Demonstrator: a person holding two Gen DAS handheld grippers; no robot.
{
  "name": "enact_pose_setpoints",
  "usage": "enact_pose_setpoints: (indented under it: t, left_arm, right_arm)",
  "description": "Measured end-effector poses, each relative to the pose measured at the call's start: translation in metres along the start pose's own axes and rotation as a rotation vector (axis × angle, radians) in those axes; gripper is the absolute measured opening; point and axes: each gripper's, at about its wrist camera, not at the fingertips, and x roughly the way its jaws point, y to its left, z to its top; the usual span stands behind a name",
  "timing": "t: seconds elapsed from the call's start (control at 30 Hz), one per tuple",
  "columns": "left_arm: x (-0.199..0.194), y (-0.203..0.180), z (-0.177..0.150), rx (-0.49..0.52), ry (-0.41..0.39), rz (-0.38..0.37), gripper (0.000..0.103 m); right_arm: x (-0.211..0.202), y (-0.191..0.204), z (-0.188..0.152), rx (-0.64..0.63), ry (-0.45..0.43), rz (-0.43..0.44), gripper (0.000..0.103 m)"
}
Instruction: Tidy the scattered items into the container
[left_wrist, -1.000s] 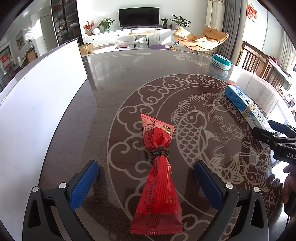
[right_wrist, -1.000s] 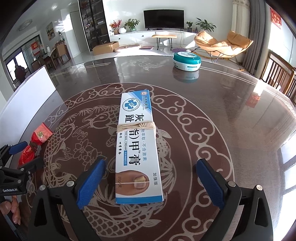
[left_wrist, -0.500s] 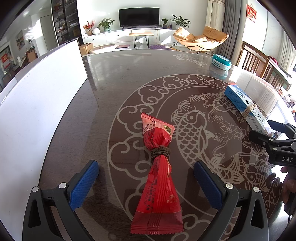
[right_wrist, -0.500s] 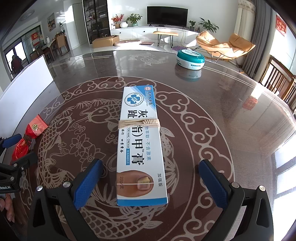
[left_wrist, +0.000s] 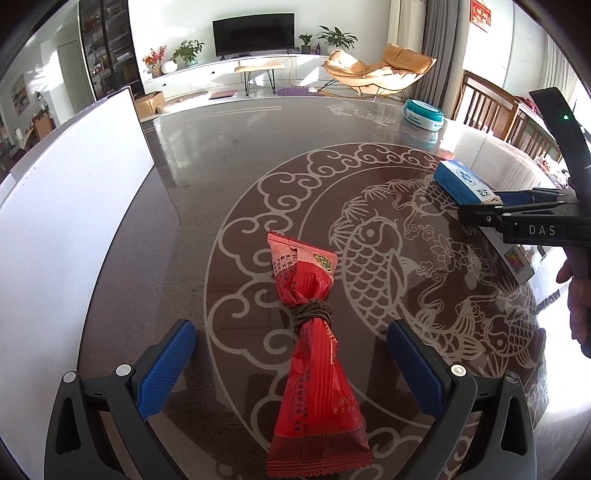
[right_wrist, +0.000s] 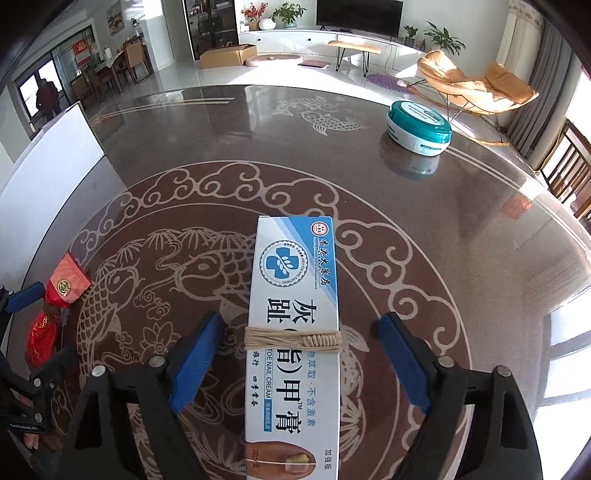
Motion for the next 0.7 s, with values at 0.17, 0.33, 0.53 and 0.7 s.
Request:
enact_pose_setpoints:
  t: [0.17, 0.33, 0.53, 0.7]
  left_arm:
    - [-0.022, -0.003, -0.017, 0.022, -0.07, -0.038, 0.024]
    - [-0.051, 0.0, -0.054, -0.039, -0.078, -0.112, 0.024]
    - [-0.063, -0.004, -0.07, -0.06, -0.078, -0.101, 0.026]
    - [-0.051, -0.029, -0.064, 0.062, -0.031, -0.015, 0.091]
  right_arm:
    - [-0.026, 0.019, -0.043, -0.023, -0.041, 0.016, 0.045]
    - [-0.067, 0.03, -0.122, -0.023, -0.105, 0.007, 0.046]
    - [-0.082, 0.025, -0.153, 0.039, -0.154, -0.038, 0.049]
    - [-0.076, 0.015, -0.149, 0.09, -0.122, -0.017, 0.093]
